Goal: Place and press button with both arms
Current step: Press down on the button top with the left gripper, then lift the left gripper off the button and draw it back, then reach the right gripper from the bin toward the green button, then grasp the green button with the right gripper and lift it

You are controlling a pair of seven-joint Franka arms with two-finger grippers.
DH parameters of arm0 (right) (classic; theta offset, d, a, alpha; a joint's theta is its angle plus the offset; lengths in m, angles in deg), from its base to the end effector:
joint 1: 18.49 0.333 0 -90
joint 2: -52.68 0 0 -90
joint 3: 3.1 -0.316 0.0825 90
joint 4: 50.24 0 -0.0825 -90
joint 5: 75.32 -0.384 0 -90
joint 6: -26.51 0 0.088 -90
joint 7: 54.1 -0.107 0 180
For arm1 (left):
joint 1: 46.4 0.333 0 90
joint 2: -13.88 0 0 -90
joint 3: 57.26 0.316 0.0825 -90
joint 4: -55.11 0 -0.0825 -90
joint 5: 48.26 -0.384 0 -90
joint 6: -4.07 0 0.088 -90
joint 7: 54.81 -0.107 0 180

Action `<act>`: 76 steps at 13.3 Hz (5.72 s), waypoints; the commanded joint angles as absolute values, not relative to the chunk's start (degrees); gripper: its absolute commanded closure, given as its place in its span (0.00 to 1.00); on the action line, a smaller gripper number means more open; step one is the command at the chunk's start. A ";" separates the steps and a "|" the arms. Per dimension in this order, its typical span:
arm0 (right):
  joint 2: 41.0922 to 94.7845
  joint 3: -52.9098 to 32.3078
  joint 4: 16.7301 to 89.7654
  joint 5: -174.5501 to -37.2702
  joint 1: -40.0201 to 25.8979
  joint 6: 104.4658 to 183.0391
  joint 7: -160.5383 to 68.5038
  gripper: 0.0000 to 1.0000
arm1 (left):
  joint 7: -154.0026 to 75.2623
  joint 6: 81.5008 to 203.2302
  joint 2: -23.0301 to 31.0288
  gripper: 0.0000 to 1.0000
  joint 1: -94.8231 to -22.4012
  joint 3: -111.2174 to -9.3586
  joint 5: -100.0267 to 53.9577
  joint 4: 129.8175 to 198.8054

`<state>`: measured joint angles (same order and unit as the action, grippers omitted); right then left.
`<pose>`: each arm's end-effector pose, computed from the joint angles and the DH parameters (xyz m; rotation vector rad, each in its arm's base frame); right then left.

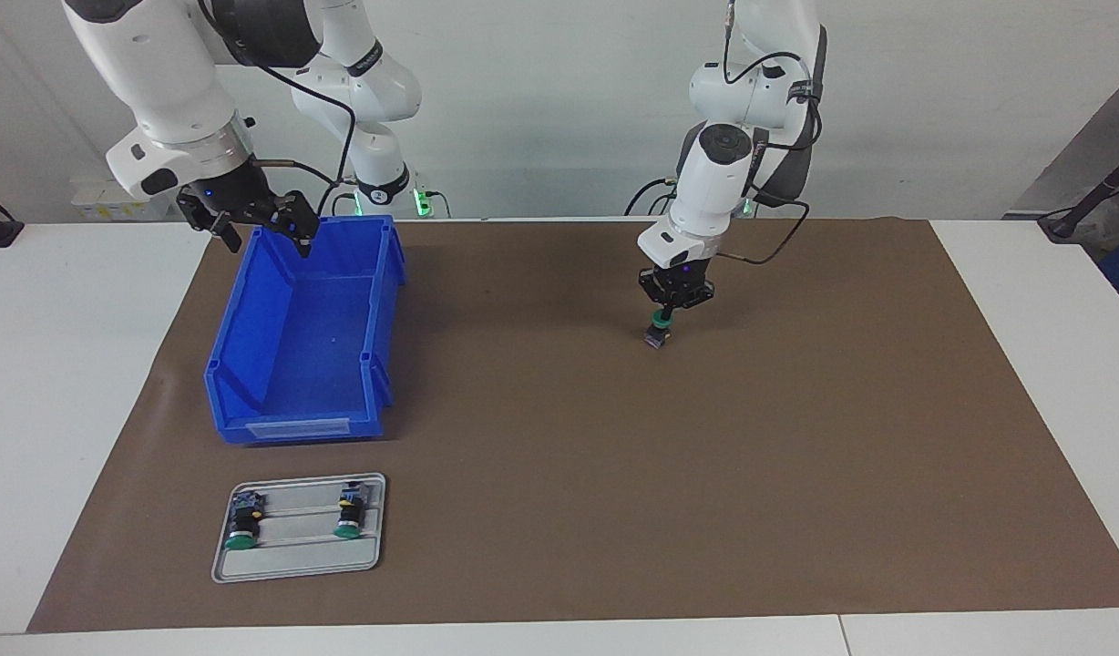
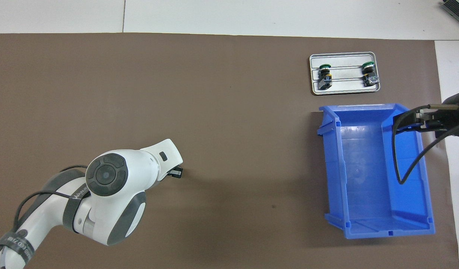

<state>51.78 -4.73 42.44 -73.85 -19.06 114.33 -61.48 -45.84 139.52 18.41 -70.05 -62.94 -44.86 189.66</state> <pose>0.5443 0.0074 0.6080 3.1040 -0.1715 -0.1042 0.4374 -0.2468 0.3724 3.0364 -0.4824 0.1193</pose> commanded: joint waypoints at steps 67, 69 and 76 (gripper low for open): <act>66.37 -5.65 38.99 -73.21 12.26 132.68 -118.05 0.06 | -54.02 97.94 17.66 0.00 -51.67 -57.52 -50.90 152.67; 70.07 -5.74 37.39 -73.30 14.90 135.21 -124.30 0.07 | -54.37 98.03 17.75 0.00 -50.88 -57.52 -50.90 152.76; 85.17 -5.56 25.19 -71.29 24.04 137.51 -141.70 0.12 | -54.37 97.06 18.01 0.00 -49.91 -57.44 -50.98 152.58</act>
<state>78.59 -5.76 32.05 -73.66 21.25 138.13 -136.01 -55.01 96.50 16.33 -49.90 -57.63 -50.84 150.51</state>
